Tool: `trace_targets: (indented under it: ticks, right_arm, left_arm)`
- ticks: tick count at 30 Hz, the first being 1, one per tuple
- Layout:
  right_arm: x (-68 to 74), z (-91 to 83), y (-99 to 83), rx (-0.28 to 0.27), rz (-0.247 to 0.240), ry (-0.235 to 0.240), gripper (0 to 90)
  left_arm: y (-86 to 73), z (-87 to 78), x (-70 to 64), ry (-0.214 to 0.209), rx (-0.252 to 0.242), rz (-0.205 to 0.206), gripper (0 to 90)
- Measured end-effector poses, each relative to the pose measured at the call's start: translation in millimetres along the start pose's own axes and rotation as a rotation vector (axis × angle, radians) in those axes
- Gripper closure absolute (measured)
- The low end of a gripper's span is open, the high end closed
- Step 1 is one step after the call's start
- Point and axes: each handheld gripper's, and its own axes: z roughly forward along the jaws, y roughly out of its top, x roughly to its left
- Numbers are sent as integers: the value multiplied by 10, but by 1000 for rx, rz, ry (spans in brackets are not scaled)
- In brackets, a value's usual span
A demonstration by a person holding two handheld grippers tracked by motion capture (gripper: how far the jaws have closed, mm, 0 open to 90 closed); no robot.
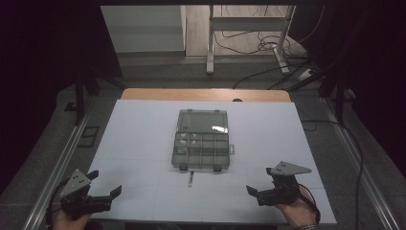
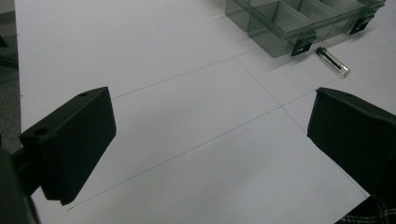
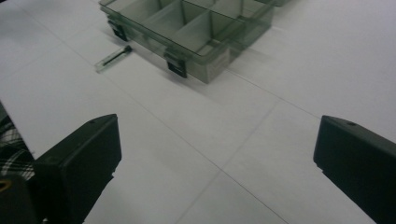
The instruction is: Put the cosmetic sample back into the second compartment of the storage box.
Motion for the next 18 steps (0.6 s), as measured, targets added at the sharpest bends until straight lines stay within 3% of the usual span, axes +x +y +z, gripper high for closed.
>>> trace_targets:
  ticks: [9, 18]
  right_arm:
    - [121, 147, 118, 22, -8, 52, 3]
    - [171, 261, 176, 48, -35, 64, 0]
  left_arm:
    - [10, 13, -1, -5, 1, 4, 17]
    - [8, 12, 4, -8, -2, 3, 19]
